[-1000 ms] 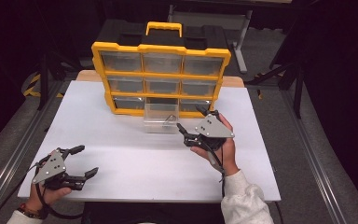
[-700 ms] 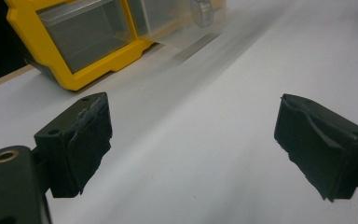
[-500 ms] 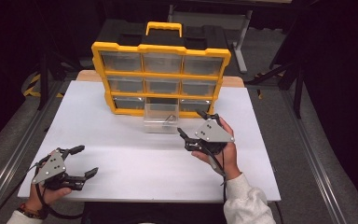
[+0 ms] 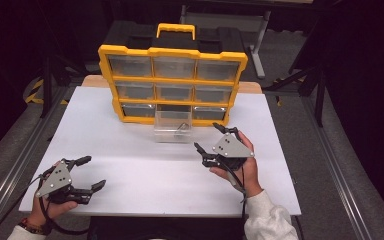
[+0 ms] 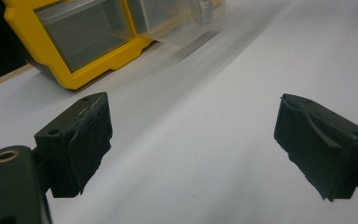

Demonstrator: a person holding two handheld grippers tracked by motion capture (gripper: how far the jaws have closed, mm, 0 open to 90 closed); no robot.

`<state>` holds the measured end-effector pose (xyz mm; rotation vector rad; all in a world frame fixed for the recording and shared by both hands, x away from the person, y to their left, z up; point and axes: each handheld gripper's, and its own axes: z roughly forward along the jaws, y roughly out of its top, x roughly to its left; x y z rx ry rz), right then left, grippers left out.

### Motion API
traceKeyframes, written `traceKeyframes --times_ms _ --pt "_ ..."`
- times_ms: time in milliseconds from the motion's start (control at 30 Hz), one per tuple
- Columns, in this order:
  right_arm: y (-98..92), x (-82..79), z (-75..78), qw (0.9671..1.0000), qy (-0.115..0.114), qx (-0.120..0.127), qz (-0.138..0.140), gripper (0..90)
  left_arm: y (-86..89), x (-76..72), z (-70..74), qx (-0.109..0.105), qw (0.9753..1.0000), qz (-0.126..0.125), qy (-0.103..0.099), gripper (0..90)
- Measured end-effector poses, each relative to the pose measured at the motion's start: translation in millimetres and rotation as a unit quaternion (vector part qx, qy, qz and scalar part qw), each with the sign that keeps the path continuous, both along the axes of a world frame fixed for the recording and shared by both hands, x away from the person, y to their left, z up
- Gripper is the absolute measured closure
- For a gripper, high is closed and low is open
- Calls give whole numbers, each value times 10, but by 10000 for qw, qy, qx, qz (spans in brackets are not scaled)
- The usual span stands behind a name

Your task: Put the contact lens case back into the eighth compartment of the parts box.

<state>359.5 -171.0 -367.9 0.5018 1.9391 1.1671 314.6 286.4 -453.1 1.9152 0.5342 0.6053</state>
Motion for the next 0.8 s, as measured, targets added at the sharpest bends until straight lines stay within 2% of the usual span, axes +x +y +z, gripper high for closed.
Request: traceKeyframes --times_ms 267,800 --pt "-69 -58 -73 9999 148 21 41 217 -2 0 -1 7 10000 -1 1 123" --pt "-202 -208 -197 9997 215 -96 35 211 -10 -3 -5 3 10000 -5 22 123"
